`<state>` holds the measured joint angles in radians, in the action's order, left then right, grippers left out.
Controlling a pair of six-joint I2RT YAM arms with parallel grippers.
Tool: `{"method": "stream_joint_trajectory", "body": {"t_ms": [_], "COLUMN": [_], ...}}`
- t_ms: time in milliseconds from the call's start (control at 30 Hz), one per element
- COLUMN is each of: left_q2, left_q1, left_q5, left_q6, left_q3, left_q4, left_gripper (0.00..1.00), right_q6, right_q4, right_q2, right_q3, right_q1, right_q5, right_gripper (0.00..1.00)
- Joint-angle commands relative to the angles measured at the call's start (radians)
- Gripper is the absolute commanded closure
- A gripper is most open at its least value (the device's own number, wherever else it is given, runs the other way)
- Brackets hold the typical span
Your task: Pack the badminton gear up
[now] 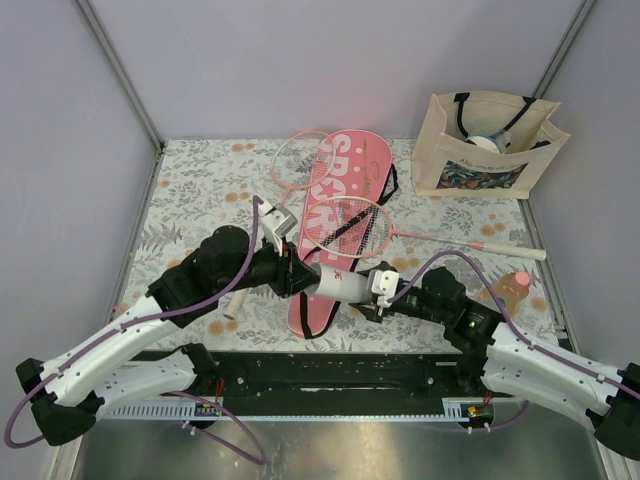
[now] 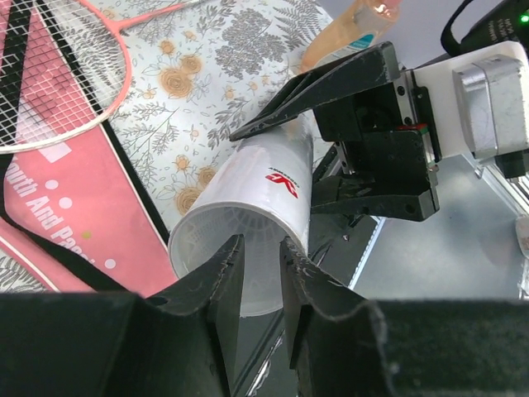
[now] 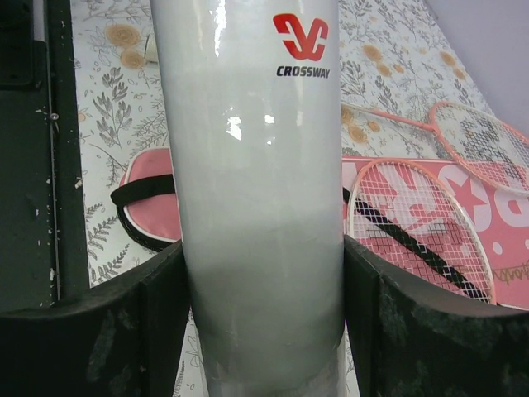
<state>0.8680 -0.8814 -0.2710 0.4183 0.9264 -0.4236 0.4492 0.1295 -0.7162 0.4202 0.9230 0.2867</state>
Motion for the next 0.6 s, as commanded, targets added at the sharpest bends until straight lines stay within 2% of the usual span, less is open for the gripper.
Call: {"method": "stream_joint_trajectory", "body": {"t_ms": [0, 100, 233, 333, 400, 467, 567], "left_q2": [0.062, 0.049, -0.004, -0.043, -0.069, -0.092, -0.118], "left_q1": [-0.024, -0.021, -0.016, -0.013, -0.01, -0.01, -0.01], "left_q5": [-0.065, -0.04, 0.076, 0.136, 0.135, 0.113, 0.07], "left_q6": [0.02, 0.028, -0.007, -0.027, -0.029, -0.023, -0.013], "left_q3": [-0.052, -0.038, 0.061, 0.162, 0.202, 0.212, 0.187], "left_q4": [0.057, 0.037, -0.078, -0.151, -0.153, -0.127, -0.057], "left_gripper": [0.71, 0.64, 0.48, 0.31, 0.24, 0.08, 0.04], "right_q6": [-0.04, -0.041, -0.043, -0.055, -0.078, -0.121, -0.22], "right_q4": [0.245, 0.248, 0.2, 0.17, 0.165, 0.171, 0.183], "right_q2": [-0.008, -0.005, 0.009, 0.029, 0.041, 0.044, 0.043], "right_q3": [0.075, 0.077, 0.088, 0.091, 0.095, 0.107, 0.135], "right_q1": [0.016, 0.014, 0.016, 0.016, 0.016, 0.016, 0.016], "right_q5": [0.051, 0.037, -0.014, -0.041, -0.056, -0.076, -0.107], "right_gripper": [0.39, 0.39, 0.39, 0.39, 0.39, 0.39, 0.39]}}
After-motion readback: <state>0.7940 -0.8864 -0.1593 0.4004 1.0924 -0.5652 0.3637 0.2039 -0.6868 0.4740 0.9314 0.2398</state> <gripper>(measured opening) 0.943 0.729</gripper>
